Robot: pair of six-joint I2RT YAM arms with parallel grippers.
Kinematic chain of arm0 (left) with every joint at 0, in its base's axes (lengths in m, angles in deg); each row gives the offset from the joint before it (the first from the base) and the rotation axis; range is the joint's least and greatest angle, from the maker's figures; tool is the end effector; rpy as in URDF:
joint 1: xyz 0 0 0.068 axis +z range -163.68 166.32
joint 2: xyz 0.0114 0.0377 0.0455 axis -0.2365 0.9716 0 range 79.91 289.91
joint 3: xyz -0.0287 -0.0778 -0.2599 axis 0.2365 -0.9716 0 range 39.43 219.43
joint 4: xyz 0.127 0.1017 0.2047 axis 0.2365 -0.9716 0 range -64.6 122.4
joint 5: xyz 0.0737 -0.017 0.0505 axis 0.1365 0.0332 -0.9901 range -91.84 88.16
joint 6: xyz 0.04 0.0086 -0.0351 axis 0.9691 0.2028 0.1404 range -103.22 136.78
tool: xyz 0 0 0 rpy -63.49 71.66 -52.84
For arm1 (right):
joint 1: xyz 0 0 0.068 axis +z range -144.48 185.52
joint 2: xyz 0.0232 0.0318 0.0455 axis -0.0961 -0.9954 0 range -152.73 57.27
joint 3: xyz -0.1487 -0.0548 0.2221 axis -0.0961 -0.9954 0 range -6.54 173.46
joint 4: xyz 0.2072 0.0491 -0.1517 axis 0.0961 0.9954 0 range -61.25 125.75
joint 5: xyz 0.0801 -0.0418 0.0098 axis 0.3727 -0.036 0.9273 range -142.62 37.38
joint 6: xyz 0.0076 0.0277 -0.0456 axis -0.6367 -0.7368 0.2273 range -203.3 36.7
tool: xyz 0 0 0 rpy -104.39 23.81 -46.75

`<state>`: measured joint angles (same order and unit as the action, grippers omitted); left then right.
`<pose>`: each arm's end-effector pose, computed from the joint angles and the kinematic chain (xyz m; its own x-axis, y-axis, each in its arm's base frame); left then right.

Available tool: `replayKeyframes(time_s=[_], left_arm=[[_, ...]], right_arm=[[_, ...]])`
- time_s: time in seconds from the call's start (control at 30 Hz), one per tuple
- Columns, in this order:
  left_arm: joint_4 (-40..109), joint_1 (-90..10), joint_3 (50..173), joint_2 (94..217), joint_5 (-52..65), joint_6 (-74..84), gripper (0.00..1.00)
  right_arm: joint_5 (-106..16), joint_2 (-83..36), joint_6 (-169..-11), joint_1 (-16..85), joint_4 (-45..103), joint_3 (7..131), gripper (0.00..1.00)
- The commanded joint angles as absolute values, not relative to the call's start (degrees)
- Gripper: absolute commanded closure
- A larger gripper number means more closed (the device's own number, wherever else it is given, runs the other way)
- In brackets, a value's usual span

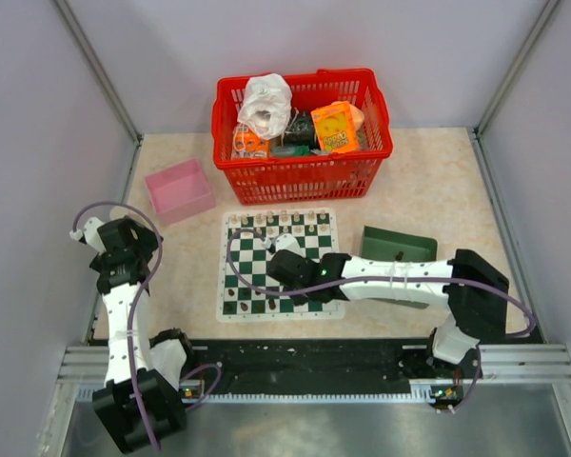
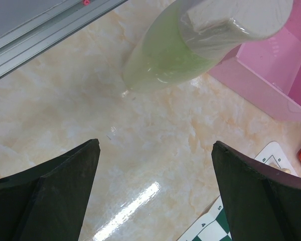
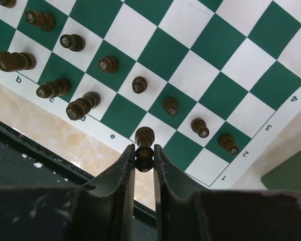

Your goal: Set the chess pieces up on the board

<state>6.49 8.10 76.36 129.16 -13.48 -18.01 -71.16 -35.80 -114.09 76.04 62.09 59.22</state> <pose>0.1695 0.0755 0.2525 -0.1806 -0.6740 -0.7163 -0.7473 0.5676 -0.3456 0.1215 0.3094 0.2241 -0.6807 -0.4690 -0.5628 -0.5744 0.8185 0.0128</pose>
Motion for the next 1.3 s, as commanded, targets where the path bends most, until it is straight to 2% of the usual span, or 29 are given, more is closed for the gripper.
replayKeyframes(time_s=[0.0, 0.73, 1.27], left_arm=[[8.4, 8.6, 76.4, 128.8, -14.1, -17.6, 0.01], [8.1, 8.5, 76.7, 128.7, -14.8, -17.1, 0.01], [8.1, 8.6, 77.0, 129.0, -15.1, -16.9, 0.01]], right_arm=[[-70.9, -37.6, -115.5, 77.8, 59.0, 62.7, 0.86], [-71.7, -44.1, -114.9, 79.3, 54.8, 62.5, 0.85], [-69.6, -45.3, -114.2, 79.7, 54.8, 62.9, 0.72]])
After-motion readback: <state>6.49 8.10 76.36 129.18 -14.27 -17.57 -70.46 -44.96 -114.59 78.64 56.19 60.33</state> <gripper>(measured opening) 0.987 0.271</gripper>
